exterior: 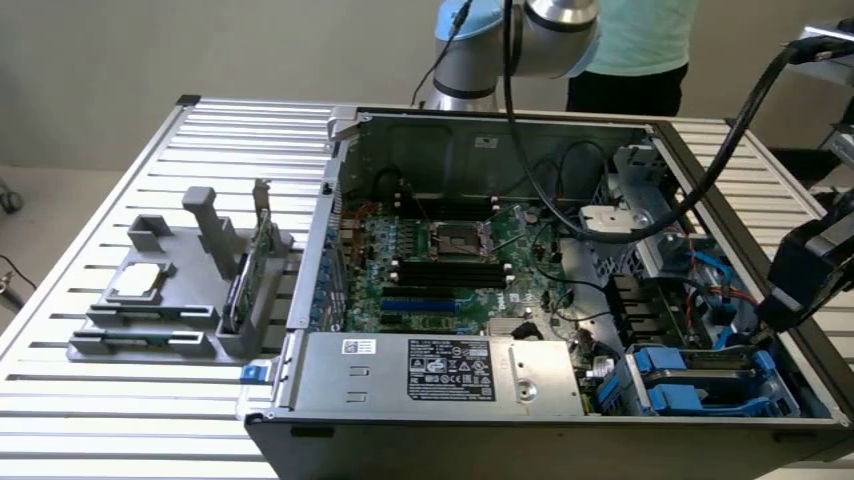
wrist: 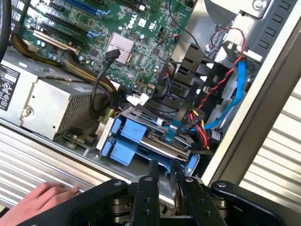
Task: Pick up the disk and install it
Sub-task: 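Insert the first disk wire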
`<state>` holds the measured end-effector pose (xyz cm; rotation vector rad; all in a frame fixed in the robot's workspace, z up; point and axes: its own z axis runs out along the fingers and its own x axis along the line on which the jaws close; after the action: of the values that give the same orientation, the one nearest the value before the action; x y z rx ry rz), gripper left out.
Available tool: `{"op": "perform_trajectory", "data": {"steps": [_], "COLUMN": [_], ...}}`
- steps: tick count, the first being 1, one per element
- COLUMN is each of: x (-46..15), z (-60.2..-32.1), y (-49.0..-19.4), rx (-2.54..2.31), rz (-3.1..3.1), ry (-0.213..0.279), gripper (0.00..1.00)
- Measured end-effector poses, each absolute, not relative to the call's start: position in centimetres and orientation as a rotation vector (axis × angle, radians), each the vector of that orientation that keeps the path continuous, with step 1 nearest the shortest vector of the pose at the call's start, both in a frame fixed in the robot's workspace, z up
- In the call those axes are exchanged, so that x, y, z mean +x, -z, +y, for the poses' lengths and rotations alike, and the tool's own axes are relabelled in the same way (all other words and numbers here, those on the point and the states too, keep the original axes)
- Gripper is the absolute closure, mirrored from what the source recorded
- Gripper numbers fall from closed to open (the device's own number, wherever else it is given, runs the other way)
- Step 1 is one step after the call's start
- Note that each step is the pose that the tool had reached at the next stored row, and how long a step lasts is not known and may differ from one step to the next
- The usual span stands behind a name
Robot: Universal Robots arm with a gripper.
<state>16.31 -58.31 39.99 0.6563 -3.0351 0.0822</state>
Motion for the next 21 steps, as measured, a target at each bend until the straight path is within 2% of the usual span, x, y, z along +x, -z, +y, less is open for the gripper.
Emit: {"op": "perform_trajectory", "data": {"steps": [3,21], "x": [16.9,16.9], "z": [-58.2,-58.2], "y": [-40.0,-38.5], "rx": [0.638,0.220], "rz": [-3.035,-3.085], "ry": [-0.102,-0.094], "gripper": [0.75,0.75]}}
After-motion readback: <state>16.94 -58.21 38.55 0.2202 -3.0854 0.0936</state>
